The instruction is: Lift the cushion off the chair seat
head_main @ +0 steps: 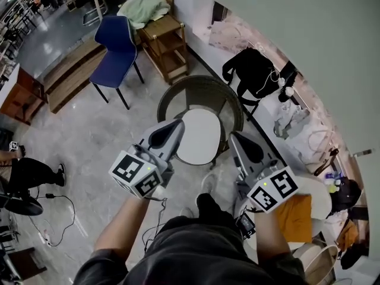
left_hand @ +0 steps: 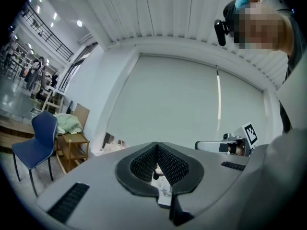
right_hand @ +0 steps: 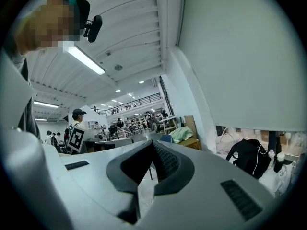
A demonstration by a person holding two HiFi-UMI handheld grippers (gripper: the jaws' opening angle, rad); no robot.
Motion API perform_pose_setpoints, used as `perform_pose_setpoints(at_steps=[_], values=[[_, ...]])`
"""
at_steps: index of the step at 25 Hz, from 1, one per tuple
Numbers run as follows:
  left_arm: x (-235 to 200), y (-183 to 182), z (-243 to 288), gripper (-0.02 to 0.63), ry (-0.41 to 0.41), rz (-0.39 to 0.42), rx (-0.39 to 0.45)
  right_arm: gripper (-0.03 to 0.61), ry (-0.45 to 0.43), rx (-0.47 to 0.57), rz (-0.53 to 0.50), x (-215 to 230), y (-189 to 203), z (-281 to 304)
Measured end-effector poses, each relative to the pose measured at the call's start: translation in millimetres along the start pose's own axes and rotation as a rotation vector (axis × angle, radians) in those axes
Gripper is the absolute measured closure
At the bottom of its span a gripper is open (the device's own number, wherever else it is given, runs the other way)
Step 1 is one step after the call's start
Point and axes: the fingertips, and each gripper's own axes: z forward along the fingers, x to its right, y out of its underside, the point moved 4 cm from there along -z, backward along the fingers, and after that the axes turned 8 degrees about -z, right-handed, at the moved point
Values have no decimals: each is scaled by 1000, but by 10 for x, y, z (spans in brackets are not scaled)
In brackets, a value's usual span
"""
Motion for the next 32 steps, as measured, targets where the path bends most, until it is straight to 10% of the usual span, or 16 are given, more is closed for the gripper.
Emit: perform_pose_setpoints(at_steps=[14,32], values=[[-1117,639,1009,604,-118,-94,-110,571,-90,-129,90,1129,700,896],[-2746,2146,1283,510,-145,-205,-313,571,-29,-243,173,1419,2081,1720]])
